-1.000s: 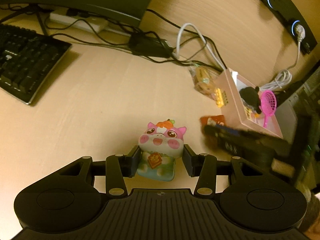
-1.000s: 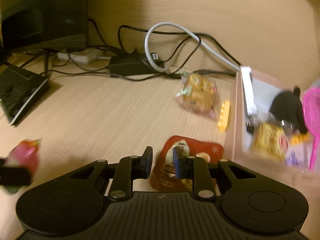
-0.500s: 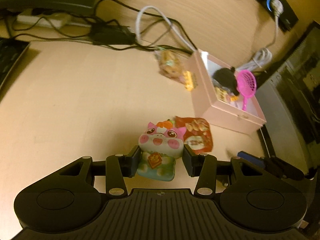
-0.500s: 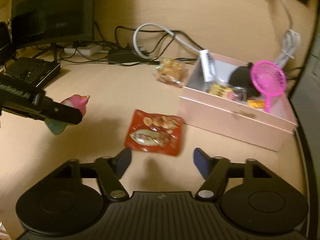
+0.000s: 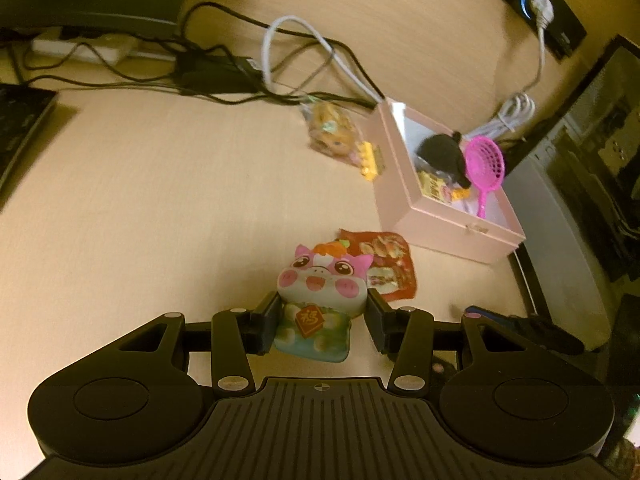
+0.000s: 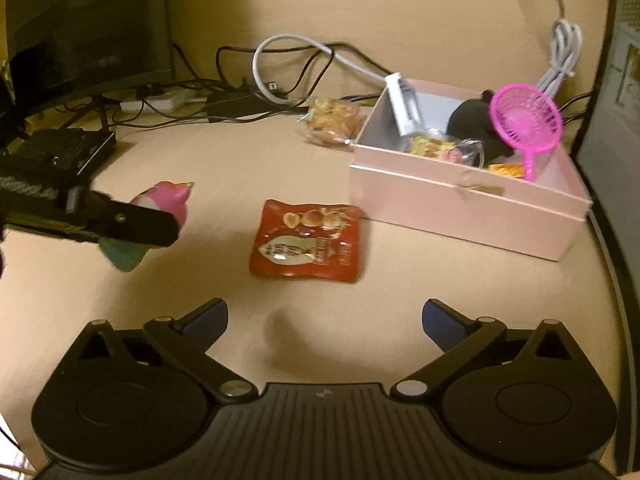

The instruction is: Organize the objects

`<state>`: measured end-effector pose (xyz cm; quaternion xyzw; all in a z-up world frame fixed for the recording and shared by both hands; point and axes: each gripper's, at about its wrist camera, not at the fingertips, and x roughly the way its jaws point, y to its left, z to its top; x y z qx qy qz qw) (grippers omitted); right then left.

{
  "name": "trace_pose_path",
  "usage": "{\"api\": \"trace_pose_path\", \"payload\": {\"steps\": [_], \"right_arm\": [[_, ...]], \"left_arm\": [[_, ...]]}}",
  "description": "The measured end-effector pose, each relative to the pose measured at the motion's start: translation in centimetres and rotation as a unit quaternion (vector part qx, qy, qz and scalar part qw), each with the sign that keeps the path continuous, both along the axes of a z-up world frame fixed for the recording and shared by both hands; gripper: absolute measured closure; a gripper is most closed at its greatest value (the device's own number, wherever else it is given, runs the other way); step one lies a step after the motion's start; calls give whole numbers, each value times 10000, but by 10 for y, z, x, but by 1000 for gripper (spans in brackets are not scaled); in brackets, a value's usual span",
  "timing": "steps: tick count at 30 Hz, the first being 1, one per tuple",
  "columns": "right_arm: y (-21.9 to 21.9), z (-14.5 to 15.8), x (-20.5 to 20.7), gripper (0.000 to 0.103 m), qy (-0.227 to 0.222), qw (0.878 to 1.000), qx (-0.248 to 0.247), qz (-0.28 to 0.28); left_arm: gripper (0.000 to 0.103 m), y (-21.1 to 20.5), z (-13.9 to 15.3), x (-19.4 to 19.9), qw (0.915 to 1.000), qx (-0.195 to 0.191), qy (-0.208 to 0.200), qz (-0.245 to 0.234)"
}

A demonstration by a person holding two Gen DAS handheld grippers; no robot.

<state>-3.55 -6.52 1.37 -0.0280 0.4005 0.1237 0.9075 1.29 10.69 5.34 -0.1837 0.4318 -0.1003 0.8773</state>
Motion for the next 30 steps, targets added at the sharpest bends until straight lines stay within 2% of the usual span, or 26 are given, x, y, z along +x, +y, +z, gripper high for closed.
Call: {"api": "trace_pose_path", "payload": {"steps": [10, 16, 17, 20, 30], "right_arm": [[6, -19, 44, 0, 611, 9959, 627, -232], [27, -22, 58, 1, 454, 9980, 439, 10], [29, -22, 59, 5, 439, 9982, 408, 46], [34, -19, 59, 26, 345, 9989, 302, 129], [11, -12, 38, 27, 502, 9979, 380, 143]], "left_arm": [[53, 36, 1, -14, 9987, 22, 55, 502], [53, 45, -1, -18, 9983, 10, 123, 577], [53, 45, -2, -18, 9983, 3, 130, 570], [53, 43, -3, -16, 9985, -16, 149, 518], [53, 9, -7, -1, 9998, -95, 195, 42]]}}
